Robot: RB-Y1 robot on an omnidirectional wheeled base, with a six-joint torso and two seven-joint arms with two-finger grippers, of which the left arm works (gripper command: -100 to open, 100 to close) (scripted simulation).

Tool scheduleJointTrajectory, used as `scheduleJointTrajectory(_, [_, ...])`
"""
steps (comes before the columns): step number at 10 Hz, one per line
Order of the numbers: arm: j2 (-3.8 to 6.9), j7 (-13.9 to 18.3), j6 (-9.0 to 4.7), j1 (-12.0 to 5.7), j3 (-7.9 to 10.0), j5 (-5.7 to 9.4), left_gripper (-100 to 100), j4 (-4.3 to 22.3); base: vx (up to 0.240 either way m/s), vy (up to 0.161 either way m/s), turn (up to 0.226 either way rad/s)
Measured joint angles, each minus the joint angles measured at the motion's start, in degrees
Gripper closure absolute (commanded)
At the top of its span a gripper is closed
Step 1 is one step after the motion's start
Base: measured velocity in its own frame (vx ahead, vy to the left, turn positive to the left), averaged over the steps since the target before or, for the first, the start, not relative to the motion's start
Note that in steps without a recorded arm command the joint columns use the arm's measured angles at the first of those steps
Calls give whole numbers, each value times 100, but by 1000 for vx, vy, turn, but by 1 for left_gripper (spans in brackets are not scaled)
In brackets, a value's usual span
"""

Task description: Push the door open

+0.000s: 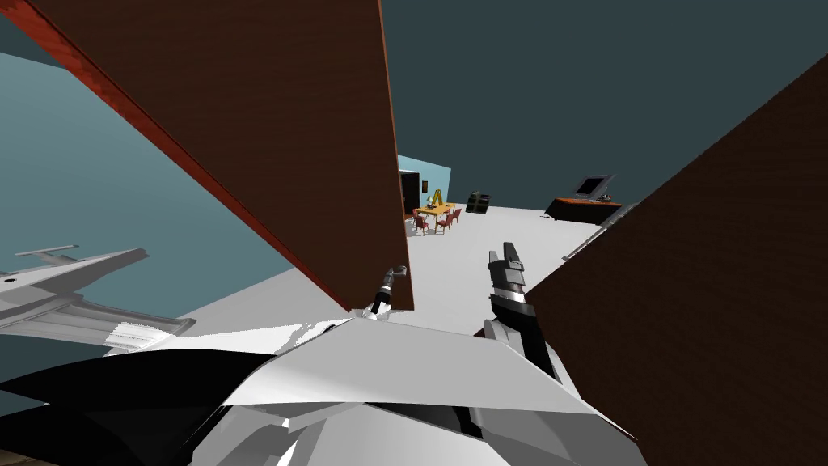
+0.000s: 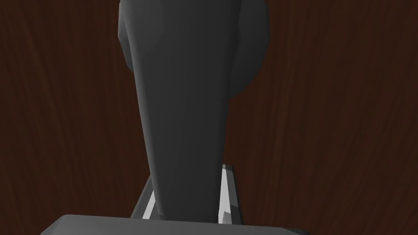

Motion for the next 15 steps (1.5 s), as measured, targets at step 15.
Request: scheduleJointTrajectory(15, [-296, -718, -16, 21, 641, 363, 100, -101, 159, -41, 81])
